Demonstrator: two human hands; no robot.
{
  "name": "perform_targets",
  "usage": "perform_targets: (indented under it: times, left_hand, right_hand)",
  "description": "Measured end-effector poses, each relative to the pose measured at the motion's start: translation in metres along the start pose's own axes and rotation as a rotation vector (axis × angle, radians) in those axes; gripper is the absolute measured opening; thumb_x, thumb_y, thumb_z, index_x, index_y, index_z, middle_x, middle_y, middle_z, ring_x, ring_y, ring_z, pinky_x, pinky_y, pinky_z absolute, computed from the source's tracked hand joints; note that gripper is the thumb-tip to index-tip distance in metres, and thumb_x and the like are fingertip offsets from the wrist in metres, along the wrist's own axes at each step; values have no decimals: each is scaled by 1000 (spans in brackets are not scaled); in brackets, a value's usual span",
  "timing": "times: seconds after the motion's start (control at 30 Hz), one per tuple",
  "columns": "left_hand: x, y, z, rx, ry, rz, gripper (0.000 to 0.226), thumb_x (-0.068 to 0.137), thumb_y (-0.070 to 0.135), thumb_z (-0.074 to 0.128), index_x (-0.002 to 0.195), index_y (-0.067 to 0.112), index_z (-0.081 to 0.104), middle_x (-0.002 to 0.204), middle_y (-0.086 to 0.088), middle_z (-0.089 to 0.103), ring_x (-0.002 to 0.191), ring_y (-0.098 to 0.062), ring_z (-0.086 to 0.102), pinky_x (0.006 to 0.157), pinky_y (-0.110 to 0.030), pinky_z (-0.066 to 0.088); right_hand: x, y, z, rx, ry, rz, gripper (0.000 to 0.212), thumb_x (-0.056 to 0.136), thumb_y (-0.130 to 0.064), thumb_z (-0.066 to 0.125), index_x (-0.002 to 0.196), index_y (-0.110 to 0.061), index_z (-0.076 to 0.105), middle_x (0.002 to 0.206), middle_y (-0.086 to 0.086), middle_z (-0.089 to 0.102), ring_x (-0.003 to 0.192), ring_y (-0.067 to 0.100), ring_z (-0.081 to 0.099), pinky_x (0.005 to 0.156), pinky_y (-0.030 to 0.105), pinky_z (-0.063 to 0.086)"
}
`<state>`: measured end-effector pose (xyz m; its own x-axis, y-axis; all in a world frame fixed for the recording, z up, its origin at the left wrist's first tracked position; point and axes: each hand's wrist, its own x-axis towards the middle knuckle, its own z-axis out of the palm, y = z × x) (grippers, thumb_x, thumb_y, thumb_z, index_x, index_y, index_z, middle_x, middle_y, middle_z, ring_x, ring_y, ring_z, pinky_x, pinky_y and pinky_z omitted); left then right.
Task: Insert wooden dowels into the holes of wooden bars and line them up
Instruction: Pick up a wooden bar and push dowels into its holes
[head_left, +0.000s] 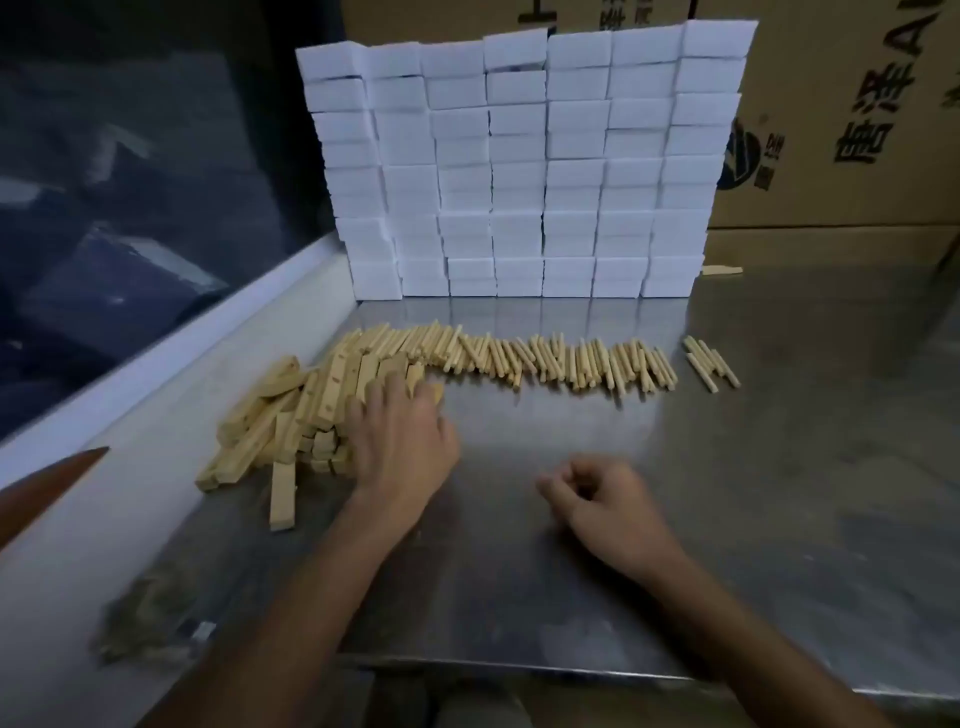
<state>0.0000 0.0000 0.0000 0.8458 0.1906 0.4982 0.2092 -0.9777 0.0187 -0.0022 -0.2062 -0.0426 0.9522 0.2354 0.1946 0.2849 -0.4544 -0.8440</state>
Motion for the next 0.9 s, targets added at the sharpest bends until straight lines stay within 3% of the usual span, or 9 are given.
perform_targets:
  times: [0.1, 0.23, 0.37, 0.53, 0.6, 0.7, 0.83, 0.9]
  left_hand:
    - [19, -2, 8, 212, -57, -57, 33, 94, 38, 51, 118, 18, 59, 122, -11, 58, 111, -28, 50, 93, -44, 36]
    - [31, 1, 21, 308, -87, -19, 21, 91, 32, 56, 110, 23, 60, 113, -5, 64, 107, -26, 51, 90, -43, 32]
    - [38, 3, 29, 303, -61, -25, 20, 86, 23, 59, 106, 25, 60, 103, -3, 66, 101, -25, 50, 85, -41, 30]
    - [42, 11, 33, 194, 28, 37, 25, 83, 28, 41, 98, 22, 61, 91, -2, 67, 94, -25, 51, 80, -41, 28]
    - [45, 18, 36, 129, 101, 77, 17, 84, 24, 49, 95, 20, 61, 88, -2, 66, 90, -24, 50, 79, -40, 28]
    - [51, 30, 45, -105, 177, 124, 24, 80, 22, 64, 103, 16, 66, 93, -3, 64, 86, -23, 51, 80, -37, 28]
    - [60, 50, 48, -797, 83, 2, 31, 78, 16, 73, 109, 17, 70, 96, 4, 59, 78, -14, 54, 67, -18, 39]
    - [63, 58, 52, -1209, -66, -169, 31, 81, 10, 71, 111, 20, 69, 93, 1, 62, 72, -17, 64, 58, -24, 50]
  right_hand:
    - [32, -3, 4, 103, 24, 90, 30, 95, -21, 65, 68, -10, 65, 59, 0, 66, 53, 6, 59, 57, 19, 48]
    - [68, 0, 6, 127, 78, 128, 28, 96, -24, 64, 75, -5, 67, 62, 0, 66, 52, 3, 60, 53, 14, 49]
    - [90, 8, 4, 131, 123, 209, 27, 97, -24, 61, 83, -2, 67, 65, 2, 67, 49, 5, 59, 48, 17, 47]
    - [103, 9, 8, 157, 140, 233, 26, 96, -25, 62, 83, -3, 68, 64, 1, 67, 56, 10, 62, 64, 32, 55]
    - [104, 10, 10, 143, 154, 213, 24, 96, -25, 63, 81, -6, 68, 63, -1, 67, 54, 5, 61, 65, 30, 54]
    - [100, 14, 13, 86, 189, 163, 22, 94, -26, 63, 78, -12, 67, 62, -1, 68, 52, 3, 61, 63, 29, 54]
    - [94, 16, 16, 39, 188, 89, 21, 94, -33, 62, 79, -18, 65, 67, 4, 70, 47, 16, 62, 55, 37, 57]
    - [94, 16, 17, 22, 194, 64, 19, 93, -35, 61, 81, -21, 64, 66, 4, 70, 46, 16, 61, 54, 37, 56]
